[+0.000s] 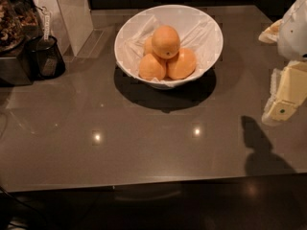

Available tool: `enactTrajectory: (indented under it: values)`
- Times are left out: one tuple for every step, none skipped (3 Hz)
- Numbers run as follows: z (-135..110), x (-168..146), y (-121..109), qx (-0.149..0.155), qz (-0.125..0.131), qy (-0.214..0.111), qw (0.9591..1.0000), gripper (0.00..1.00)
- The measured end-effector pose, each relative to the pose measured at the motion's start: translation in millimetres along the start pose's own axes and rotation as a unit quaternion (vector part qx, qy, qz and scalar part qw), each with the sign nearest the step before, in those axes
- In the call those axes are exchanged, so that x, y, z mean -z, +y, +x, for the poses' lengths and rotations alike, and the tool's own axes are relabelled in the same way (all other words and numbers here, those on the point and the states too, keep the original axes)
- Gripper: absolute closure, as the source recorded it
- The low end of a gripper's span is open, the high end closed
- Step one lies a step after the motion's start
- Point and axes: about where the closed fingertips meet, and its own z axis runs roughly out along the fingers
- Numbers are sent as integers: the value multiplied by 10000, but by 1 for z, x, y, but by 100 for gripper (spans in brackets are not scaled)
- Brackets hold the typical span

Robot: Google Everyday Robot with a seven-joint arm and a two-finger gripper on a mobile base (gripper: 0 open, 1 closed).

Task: Pick orange from white bowl

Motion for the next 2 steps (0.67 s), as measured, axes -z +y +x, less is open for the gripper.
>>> enactTrajectory:
  values:
    - [0, 0, 0, 0, 0, 0, 10000, 0]
    - [-5, 1, -4, -11, 7, -126, 9999, 0]
